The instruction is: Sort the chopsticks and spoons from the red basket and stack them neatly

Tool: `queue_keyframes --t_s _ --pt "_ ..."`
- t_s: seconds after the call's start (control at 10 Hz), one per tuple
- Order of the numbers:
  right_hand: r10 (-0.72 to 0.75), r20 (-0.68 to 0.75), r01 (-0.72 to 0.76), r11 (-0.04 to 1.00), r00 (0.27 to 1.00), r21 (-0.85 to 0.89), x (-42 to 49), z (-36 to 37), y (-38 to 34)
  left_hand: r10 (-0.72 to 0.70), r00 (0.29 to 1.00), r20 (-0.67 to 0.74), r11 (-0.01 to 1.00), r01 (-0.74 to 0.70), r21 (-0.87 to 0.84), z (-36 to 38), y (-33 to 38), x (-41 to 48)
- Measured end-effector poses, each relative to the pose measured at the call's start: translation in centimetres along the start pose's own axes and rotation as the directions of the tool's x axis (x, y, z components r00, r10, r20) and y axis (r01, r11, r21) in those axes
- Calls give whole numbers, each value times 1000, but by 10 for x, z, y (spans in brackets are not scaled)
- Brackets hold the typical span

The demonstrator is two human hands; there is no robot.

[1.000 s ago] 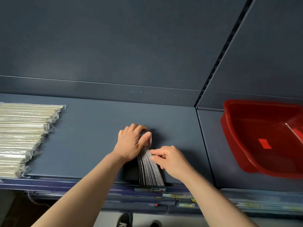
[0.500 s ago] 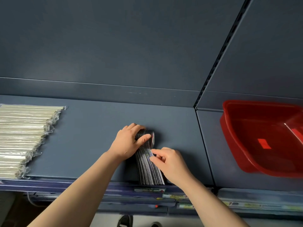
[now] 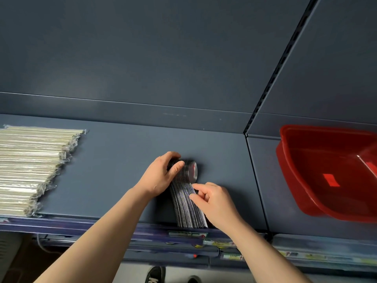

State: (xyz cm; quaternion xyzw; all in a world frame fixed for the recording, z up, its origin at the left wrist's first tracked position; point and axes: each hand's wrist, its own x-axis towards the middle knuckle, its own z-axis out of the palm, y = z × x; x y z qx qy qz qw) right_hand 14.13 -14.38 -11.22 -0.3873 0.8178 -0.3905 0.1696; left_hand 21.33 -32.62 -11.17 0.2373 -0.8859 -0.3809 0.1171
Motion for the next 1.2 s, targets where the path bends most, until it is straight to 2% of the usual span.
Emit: queue_keyframes --t_s 0.4,0.6,1.1,1.2 --pt "-3 -15 2 999 1000 -49 -4 -3 0 -44 999 -22 999 44 -18 0 3 -6" --pt "-23 -43 23 1000 999 -14 -9 -5 -1 -65 997 -35 998 64 -22 0 2 -8" --pt "31 -84 -34 999 996 -23 -13 -5 -1 -106 994 -36 994 106 10 -8 1 -19" --pt "63 -107 -60 998 992 23 -17 -8 -2 -136 985 -109 991 135 -21 -25 0 -26"
